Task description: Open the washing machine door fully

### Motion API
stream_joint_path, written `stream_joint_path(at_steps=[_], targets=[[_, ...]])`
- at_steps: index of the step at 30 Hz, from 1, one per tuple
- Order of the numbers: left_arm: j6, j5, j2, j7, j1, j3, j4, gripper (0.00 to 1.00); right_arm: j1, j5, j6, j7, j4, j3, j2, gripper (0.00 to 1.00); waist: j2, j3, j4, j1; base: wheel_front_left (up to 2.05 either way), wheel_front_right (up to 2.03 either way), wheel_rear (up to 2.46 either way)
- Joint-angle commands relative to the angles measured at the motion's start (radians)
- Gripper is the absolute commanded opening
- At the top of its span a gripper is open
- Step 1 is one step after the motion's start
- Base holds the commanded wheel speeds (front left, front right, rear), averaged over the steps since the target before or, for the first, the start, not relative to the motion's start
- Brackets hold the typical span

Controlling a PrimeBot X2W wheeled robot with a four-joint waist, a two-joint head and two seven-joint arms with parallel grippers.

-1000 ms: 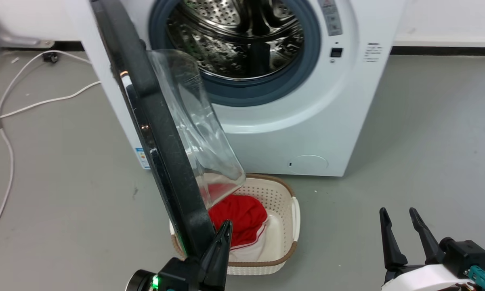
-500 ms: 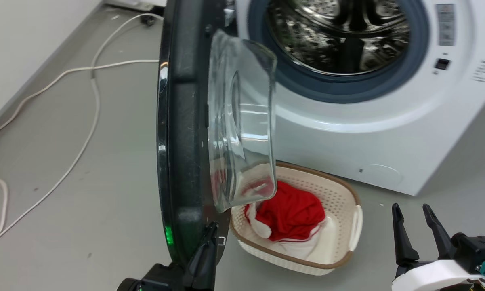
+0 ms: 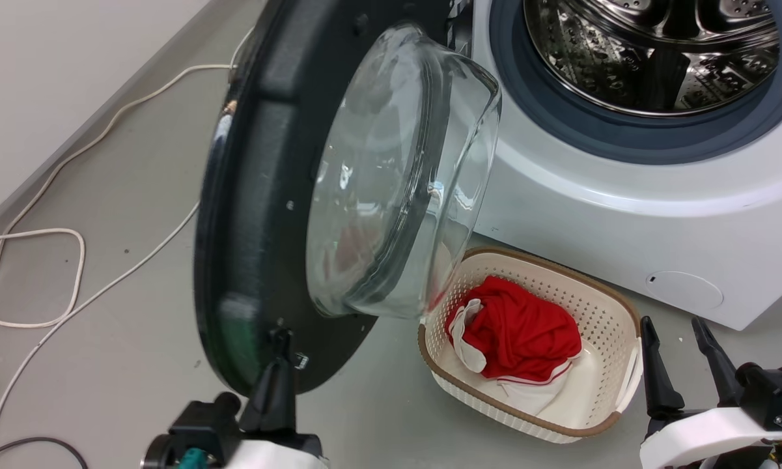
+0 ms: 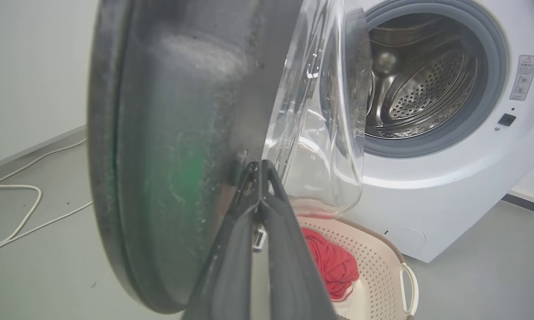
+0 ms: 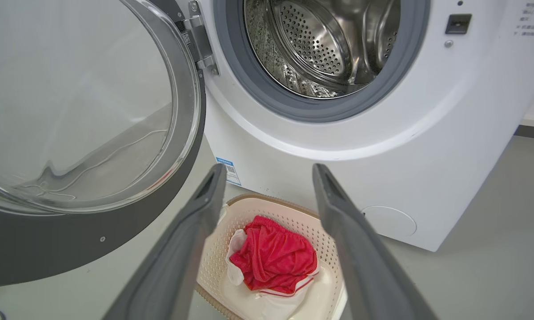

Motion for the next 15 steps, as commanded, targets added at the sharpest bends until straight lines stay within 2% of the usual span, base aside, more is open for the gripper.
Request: stream_joint_path(at_steps=[1, 15], targets=[[0.001, -0.006, 0.007, -0.012, -0.020, 0.022, 0.010, 0.00, -0.008, -0.005, -0.001, 0.003, -0.008, -0.003, 0.002, 1.00, 0.0000, 0.004, 0.004, 0.0000, 0.00, 0.00, 0.00], [-0.028, -0.084, 0.022, -0.074, -0.199, 0.229, 0.183, 0.00, -0.013, -0.030, -0.001, 0.045, -0.052, -0.005, 0.002, 1.00, 0.0000, 0.045, 0.000, 0.0000, 0.00, 0.00, 0.00]])
